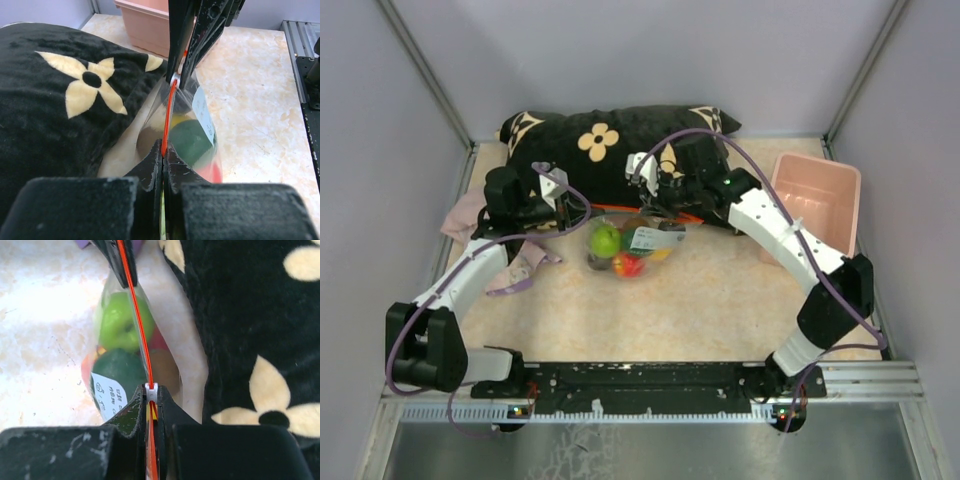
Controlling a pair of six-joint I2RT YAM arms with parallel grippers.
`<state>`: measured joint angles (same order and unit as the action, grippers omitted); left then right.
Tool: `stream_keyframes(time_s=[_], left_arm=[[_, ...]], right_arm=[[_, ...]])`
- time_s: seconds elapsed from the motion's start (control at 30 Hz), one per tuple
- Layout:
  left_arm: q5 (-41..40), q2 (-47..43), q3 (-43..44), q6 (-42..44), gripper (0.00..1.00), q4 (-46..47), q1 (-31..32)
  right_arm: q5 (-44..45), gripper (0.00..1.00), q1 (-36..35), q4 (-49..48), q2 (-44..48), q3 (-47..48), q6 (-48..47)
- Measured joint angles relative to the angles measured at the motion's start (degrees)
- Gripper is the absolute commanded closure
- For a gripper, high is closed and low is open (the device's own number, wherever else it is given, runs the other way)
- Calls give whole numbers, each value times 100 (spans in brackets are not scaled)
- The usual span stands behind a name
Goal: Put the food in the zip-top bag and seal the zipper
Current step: Zip the zipper food storage bag at the center of the board.
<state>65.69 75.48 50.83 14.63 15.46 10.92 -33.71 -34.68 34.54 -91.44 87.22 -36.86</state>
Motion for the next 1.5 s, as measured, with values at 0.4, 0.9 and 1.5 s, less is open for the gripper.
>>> stream_keyframes(time_s=[0.4,0.9,1.5], left_arm=[[-153,-17,-407,-612,100,918,-96],[-682,-15,-706,-1233,100,1460,-96],[-988,-372,-1290,-2013,100,2203,-98]], right_arm=[[535,100,122,105,417,-330,306],[1491,100,92,588,1132,-872,1276],[2367,100,17,879,2647,-1991,2415]])
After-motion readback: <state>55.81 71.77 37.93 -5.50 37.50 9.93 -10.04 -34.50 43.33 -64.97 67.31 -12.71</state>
